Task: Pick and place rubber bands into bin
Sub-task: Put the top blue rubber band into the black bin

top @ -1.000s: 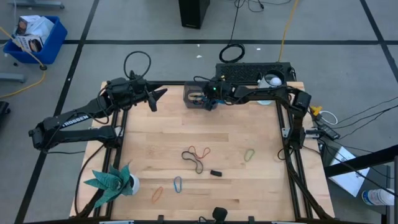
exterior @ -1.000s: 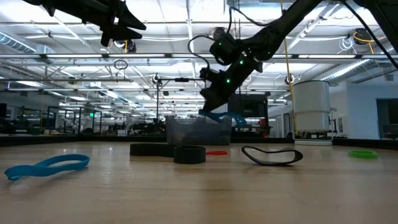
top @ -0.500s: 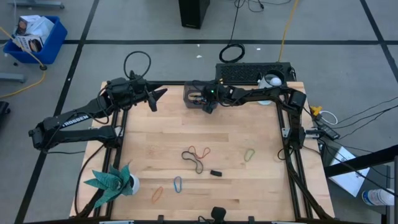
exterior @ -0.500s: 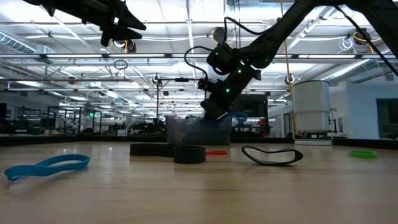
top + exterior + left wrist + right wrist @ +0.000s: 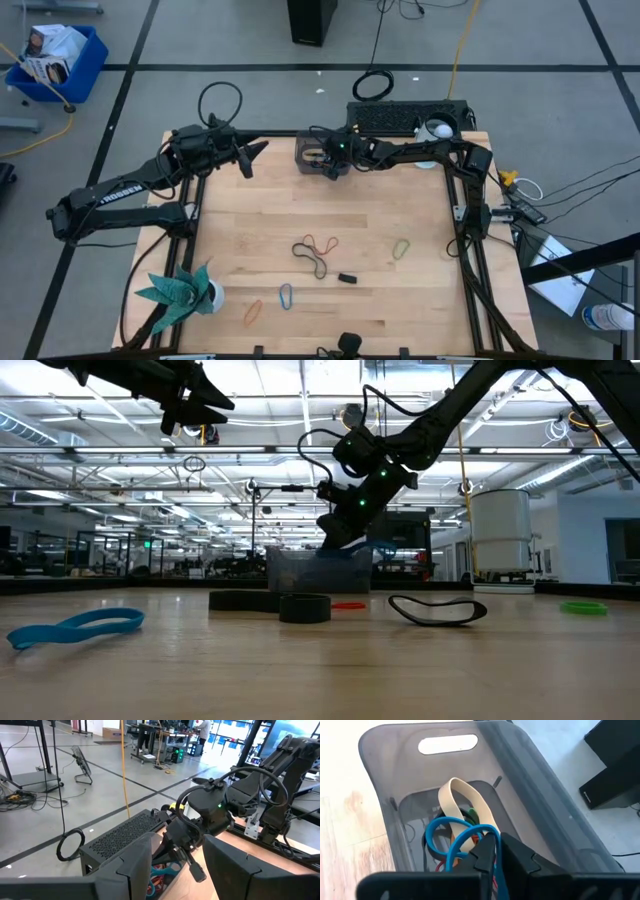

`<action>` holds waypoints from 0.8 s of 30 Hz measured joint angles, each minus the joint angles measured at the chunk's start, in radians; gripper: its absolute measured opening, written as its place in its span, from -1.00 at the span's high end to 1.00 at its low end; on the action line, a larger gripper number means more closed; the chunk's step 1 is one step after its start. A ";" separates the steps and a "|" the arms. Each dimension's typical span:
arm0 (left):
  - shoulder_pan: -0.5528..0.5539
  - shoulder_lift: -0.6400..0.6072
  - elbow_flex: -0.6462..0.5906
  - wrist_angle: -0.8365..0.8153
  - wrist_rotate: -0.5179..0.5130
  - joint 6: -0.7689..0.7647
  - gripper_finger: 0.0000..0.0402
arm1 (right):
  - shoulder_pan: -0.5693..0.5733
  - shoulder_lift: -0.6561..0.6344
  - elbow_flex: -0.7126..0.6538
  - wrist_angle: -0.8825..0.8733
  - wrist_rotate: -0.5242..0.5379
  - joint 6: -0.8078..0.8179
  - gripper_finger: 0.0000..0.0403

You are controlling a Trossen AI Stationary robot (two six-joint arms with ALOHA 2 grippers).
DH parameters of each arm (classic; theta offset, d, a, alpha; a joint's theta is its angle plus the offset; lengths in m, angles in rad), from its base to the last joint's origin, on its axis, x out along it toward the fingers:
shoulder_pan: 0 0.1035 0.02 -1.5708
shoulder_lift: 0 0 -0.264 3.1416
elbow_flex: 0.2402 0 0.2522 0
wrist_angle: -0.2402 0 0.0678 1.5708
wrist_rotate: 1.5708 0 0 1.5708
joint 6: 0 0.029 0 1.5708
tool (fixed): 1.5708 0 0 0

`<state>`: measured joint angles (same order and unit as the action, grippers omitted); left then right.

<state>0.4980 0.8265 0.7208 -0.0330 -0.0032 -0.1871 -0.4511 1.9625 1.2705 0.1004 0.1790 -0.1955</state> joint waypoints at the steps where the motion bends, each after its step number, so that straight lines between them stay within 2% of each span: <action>1: 0.000 0.000 0.000 0.000 0.000 0.000 0.08 | 0.000 0.000 0.000 0.000 0.000 0.000 0.85; 6: 0.000 0.000 0.000 0.000 0.000 0.000 0.08 | 0.000 0.000 0.000 -0.008 0.000 0.000 0.70; 16: 0.000 0.000 0.000 0.000 0.000 0.009 0.08 | 0.001 -0.007 -0.001 0.000 0.003 0.002 0.23; 24: 0.000 0.000 0.000 0.000 -0.002 0.024 0.08 | 0.002 -0.109 -0.001 -0.024 0.000 0.027 0.12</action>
<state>0.4977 0.8265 0.7208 -0.0330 -0.0048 -0.1631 -0.4496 1.8534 1.2696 0.0768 0.1792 -0.1690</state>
